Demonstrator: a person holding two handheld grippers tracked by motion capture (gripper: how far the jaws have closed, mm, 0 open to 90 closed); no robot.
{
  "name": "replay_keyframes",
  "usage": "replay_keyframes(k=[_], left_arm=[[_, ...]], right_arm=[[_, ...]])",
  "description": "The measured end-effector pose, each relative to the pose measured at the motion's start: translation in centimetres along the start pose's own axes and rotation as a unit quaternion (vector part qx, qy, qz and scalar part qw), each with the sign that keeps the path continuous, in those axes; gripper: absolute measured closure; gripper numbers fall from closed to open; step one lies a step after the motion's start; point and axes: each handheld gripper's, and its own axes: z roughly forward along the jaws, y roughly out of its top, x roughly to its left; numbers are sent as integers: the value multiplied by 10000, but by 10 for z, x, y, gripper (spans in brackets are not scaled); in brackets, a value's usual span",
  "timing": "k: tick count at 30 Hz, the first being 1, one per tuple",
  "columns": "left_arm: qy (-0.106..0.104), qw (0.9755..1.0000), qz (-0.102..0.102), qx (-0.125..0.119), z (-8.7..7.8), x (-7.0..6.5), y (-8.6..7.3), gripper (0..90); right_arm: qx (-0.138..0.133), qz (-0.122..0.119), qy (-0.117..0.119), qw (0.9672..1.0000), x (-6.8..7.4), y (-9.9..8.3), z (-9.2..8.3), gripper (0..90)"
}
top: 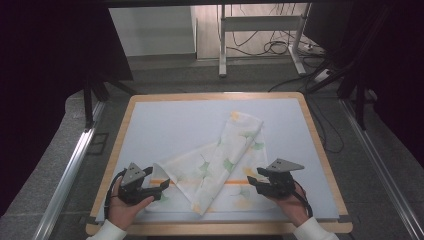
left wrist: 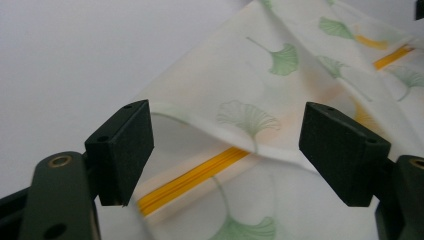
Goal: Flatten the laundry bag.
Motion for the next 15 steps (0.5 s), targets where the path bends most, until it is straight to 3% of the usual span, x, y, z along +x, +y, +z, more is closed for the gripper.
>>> replay_keyframes(k=[4,7,11,15], left_arm=[[-230,9997,42,9,4,-11,4,211],[-416,9989,200,94,12,-25,8,209],[-411,9984,353,172,18,-35,11,207],[-601,9970,412,250,25,-48,13,201]], right_arm=[[18,31,-23,10000,0,-1,-1,476],[16,52,-33,10000,-1,-1,0,470],[24,46,-24,10000,-1,-2,1,468],[33,27,-12,10000,0,-2,0,461]])
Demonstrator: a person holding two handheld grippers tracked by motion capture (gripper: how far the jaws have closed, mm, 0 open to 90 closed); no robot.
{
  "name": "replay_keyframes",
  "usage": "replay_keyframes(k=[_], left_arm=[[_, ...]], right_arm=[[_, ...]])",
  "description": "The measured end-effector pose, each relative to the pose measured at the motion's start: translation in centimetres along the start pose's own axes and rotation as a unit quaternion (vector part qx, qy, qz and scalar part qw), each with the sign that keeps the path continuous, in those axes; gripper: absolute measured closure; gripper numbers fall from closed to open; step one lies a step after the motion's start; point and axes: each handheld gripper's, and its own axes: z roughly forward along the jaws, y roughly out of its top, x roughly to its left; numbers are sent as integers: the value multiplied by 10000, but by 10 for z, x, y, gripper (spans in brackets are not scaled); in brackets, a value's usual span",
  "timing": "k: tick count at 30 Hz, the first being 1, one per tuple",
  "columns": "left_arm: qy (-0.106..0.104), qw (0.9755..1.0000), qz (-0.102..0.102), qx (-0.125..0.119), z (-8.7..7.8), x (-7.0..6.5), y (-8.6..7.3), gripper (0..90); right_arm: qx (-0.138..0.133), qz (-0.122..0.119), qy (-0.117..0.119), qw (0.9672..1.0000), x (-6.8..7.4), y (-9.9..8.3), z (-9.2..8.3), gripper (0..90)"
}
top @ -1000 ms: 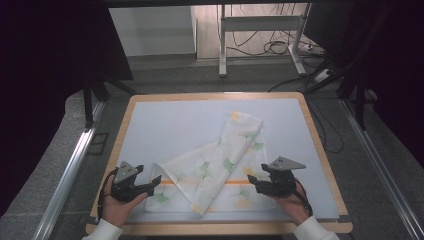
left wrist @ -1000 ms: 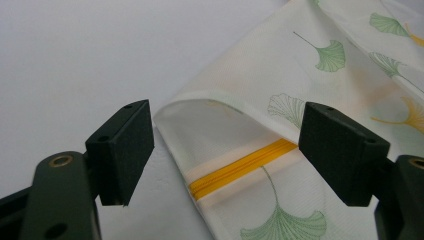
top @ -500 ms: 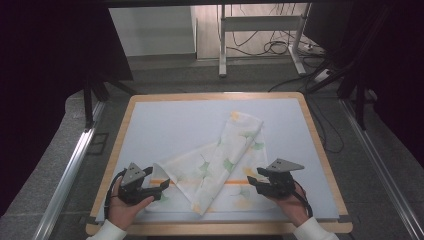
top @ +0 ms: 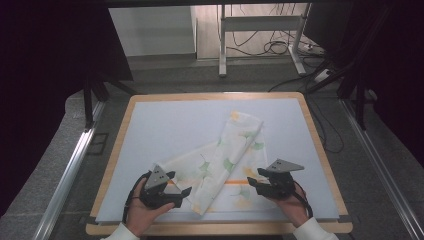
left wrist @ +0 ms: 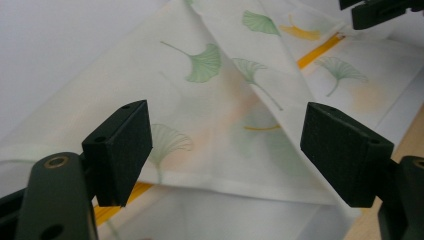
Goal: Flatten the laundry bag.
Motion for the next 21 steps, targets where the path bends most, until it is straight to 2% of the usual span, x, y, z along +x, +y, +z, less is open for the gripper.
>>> replay_keyframes(k=[9,12,17,21], left_arm=[[-273,9994,111,179,13,-19,0,197],[-351,9988,161,310,20,-25,-1,194],[-371,9979,267,449,25,-29,-2,195],[-368,9977,221,523,30,-29,-5,218]], right_arm=[[-25,10,13,10000,2,-1,-2,453],[-26,-6,19,10000,2,-2,-3,431],[-16,36,-31,10000,2,-2,-2,386],[-1,30,-105,9999,2,-2,-1,351]])
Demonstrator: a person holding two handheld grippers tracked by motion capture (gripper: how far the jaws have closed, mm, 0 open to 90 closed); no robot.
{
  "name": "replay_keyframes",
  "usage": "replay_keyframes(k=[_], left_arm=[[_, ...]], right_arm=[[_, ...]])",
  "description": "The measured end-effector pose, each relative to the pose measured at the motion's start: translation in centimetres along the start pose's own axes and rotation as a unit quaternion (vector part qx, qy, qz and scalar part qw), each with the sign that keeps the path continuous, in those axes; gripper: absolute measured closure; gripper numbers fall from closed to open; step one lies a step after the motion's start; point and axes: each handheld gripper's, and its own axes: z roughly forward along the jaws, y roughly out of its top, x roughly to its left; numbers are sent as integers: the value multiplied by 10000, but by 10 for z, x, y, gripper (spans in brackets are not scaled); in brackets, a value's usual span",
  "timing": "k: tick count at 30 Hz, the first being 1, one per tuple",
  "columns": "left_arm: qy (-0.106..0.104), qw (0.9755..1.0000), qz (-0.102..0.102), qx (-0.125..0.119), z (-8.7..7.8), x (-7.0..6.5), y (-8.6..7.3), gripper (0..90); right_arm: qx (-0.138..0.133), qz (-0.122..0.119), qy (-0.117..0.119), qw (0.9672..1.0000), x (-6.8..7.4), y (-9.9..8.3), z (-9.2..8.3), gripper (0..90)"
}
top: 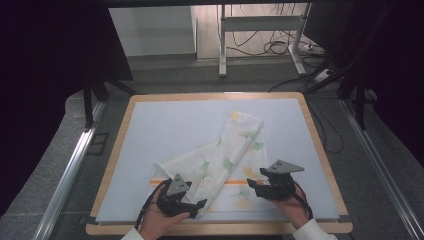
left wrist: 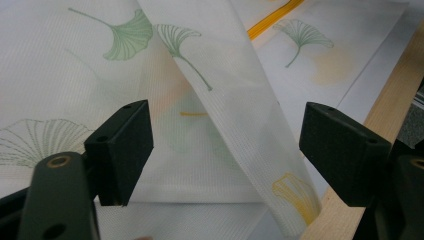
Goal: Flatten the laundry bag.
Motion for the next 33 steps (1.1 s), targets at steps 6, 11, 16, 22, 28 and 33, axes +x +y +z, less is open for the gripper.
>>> replay_keyframes(k=[6,11,16,22,28,33], left_arm=[[-91,9999,18,144,5,-4,-3,238],[-217,9995,30,245,9,-5,-4,369],[-362,9987,40,366,12,-5,-5,522],[-351,9989,164,264,7,-6,-3,755],[-312,9992,170,185,4,-3,-2,875],[-285,9993,222,88,1,-3,-2,883]], right_arm=[[12,-24,-5,10000,1,0,0,339],[-9,-29,-5,10000,1,0,0,337],[-30,-49,-65,10000,1,0,0,335],[-81,-62,-94,9999,2,1,0,335],[-36,-102,-23,9999,5,1,1,335],[9,-132,31,9999,6,1,2,336]])
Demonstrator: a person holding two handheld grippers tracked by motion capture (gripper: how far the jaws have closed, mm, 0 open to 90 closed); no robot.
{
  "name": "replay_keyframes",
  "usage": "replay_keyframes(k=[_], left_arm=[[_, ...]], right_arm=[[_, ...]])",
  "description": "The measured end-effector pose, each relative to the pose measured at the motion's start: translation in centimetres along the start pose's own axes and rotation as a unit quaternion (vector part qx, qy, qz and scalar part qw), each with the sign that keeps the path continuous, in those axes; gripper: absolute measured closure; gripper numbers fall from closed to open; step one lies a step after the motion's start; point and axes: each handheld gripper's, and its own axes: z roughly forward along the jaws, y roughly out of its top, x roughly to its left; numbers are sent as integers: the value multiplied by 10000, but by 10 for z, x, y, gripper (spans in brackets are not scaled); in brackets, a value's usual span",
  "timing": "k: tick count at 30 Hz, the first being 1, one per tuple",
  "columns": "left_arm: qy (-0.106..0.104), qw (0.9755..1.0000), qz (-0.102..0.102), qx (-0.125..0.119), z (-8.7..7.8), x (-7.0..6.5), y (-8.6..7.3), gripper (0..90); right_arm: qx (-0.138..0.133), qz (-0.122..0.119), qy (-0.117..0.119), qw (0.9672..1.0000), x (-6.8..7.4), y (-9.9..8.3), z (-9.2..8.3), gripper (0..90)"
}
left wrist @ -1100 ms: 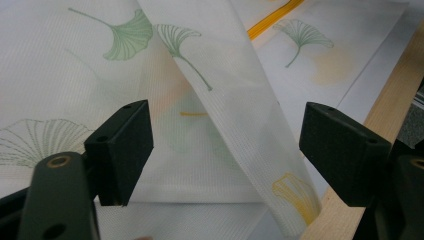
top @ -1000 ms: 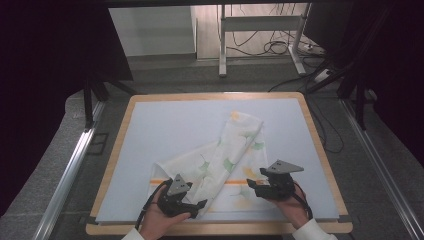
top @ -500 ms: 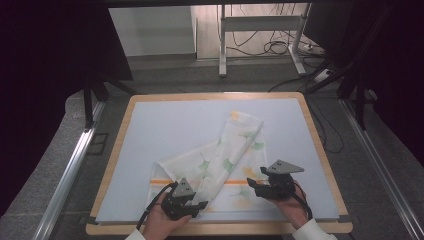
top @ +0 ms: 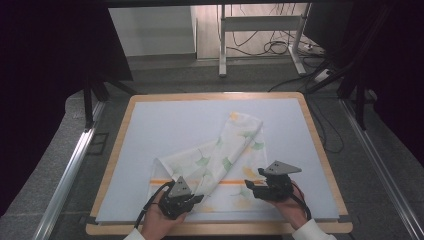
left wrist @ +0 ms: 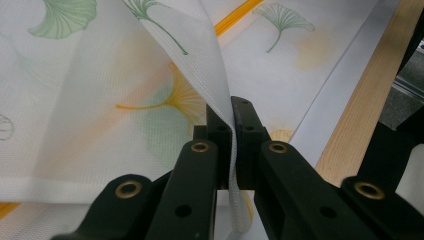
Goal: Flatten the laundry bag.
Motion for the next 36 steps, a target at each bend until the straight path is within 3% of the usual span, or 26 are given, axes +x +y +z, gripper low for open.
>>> replay_keyframes(k=[4,10,21,36], left_arm=[[90,9998,51,-171,-5,2,1,884],[171,9996,16,-241,-8,8,3,883],[483,9981,-34,-372,-16,30,7,882],[650,9964,-156,-517,-23,55,10,883]], right_arm=[[23,2,-5,10000,-1,0,0,335],[58,-9,-13,10000,0,-1,1,334],[118,-15,-21,9999,0,-1,3,333],[147,19,1,9999,-1,-1,4,333]])
